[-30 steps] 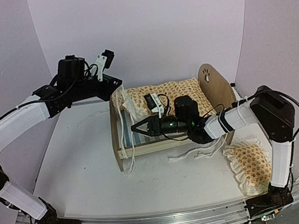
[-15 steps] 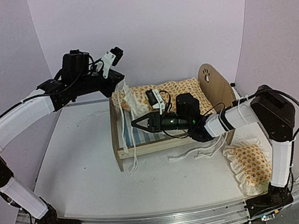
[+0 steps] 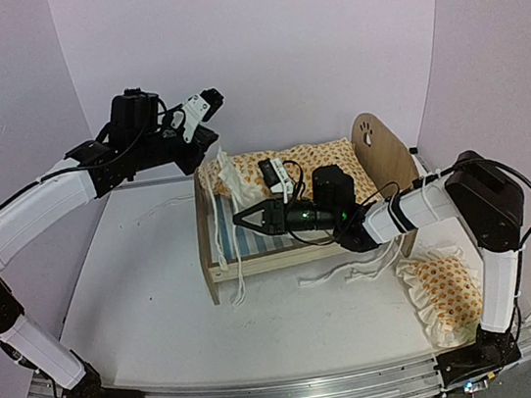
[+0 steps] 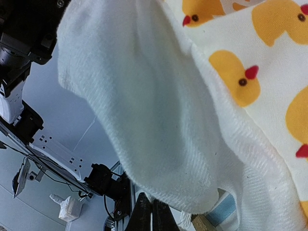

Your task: Set up the pet bed

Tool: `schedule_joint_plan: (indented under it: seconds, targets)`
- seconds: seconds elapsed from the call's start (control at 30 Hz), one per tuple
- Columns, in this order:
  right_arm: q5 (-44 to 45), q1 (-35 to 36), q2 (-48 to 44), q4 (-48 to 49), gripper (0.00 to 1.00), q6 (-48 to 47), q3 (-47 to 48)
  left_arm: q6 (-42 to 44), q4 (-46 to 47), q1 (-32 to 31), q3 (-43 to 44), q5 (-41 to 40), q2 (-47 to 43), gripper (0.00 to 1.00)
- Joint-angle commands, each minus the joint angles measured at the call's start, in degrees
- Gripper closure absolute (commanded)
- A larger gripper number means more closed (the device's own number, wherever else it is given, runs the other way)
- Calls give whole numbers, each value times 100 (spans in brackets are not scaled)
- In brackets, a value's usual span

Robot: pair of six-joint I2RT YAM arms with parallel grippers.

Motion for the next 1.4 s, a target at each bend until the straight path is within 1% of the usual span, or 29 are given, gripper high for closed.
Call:
schedule_joint_plan:
  seconds: [0.0,0.07,0.13,0.27,0.4,0.63,0.77,0.83,0.9,0.93,1.0,1.03,1.1,1.13,1.17,1.23,1.27,1.37]
  targets:
    - [-255,50,93,-91,100,33,110,527,703,60,260,-388,-197,98]
    - [-279,47,112,-93,100,47,127,609,678,53,142,-520,-263,100]
    - [-282,45,108,-88,100,48,137,425,676,59,-231,-575,-464,100]
    - [-299,49,132,-88,100,54,161,-192,704,55,-1062,82,-848,100]
    - [-315,45,159,-82,100,69,156,-979,753,51,-1635,433,-921,100]
    - [-309,47,143,-86,100,57,115,-2066,746,51,-2102,762,-971,100]
    - [-325,44,119,-90,100,53,98,-2458,642,51,-2451,1121,-1200,97]
    - [-326,46,109,-105,100,24,85,-2667,590,51,-2549,1106,-1278,95]
    - [-339,45,123,-159,100,3,112,-2820,348,51,-2520,981,-1293,93]
    - [-354,44,132,-200,100,-22,137,-3049,180,51,-2496,811,-1286,90]
    - [-371,52,134,-355,100,-96,177,-3355,-112,59,-2485,450,-1269,80]
    - [-374,60,141,-424,100,-142,199,-3458,-206,58,-2500,502,-1246,75]
    - [-370,69,156,-587,100,-256,259,-3607,-272,54,-2541,900,-1234,65]
    - [-363,81,162,-637,100,-302,280,-3675,-269,51,-2535,994,-1237,59]
    - [-355,90,168,-682,100,-337,286,-3784,-301,51,-2521,921,-1260,55]
    - [-318,107,174,-750,100,-401,301,-3976,-360,60,-2550,669,-1429,38]
    - [-286,110,174,-794,100,-436,310,-4089,-361,60,-2602,565,-1555,33]
    - [88,105,76,-1258,100,-705,405,-4536,-336,60,-2793,403,-1966,27]
